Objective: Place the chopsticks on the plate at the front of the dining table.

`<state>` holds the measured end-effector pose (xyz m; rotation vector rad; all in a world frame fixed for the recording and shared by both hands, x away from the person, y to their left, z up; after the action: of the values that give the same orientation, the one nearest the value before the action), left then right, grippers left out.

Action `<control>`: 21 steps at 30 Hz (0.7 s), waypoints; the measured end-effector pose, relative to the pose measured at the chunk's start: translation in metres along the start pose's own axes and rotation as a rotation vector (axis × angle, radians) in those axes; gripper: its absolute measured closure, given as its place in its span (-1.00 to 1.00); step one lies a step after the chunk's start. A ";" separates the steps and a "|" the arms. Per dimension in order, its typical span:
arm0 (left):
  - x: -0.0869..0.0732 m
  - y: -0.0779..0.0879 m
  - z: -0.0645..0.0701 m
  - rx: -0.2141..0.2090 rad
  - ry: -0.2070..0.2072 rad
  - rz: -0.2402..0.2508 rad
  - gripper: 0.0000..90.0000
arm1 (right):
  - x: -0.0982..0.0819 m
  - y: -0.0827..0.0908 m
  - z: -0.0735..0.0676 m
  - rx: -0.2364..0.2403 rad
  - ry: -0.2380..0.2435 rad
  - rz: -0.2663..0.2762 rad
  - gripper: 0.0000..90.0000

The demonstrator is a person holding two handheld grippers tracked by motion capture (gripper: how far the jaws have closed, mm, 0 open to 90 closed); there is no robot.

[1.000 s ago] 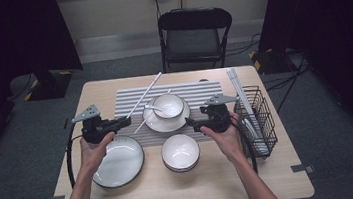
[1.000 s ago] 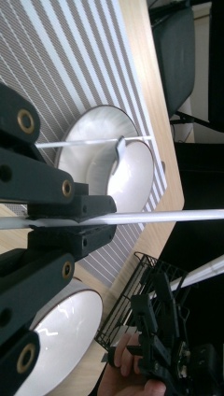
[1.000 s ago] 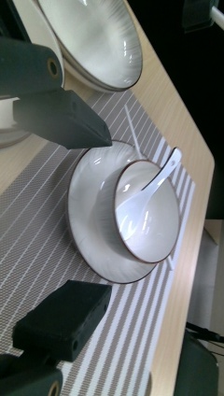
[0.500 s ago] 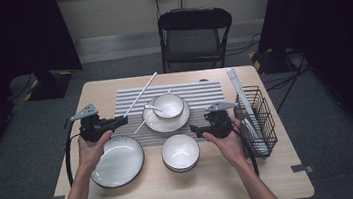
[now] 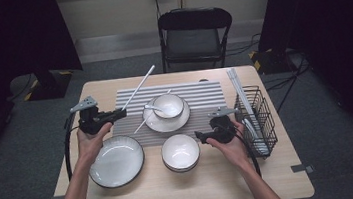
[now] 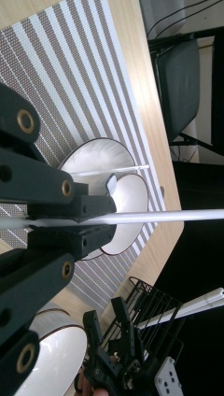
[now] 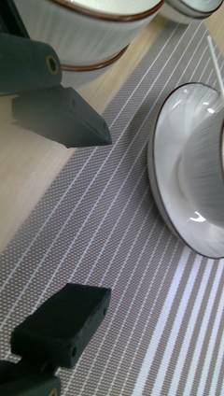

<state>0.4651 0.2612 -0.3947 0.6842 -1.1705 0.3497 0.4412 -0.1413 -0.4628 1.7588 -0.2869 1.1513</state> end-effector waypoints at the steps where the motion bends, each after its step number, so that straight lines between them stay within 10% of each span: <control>1: 0.000 -0.002 -0.001 0.007 0.001 -0.005 0.91 | -0.001 0.000 0.000 -0.003 0.000 -0.006 -0.53; 21: 0.003 -0.052 -0.023 0.037 0.027 -0.084 0.91 | -0.011 0.004 -0.006 -0.008 0.030 -0.031 -0.54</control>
<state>0.5132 0.2373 -0.4126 0.7567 -1.1086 0.3102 0.4292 -0.1420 -0.4690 1.7316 -0.2457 1.1521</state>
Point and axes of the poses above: each handheld gripper's, and its own axes: y roughly backward along the jaws, x roughly out of its top, z roughly to its right, the point moved 1 cm from there along -y, roughly forward along the jaws, and after that the axes turned 3 degrees about z, right-handed, at the moved point
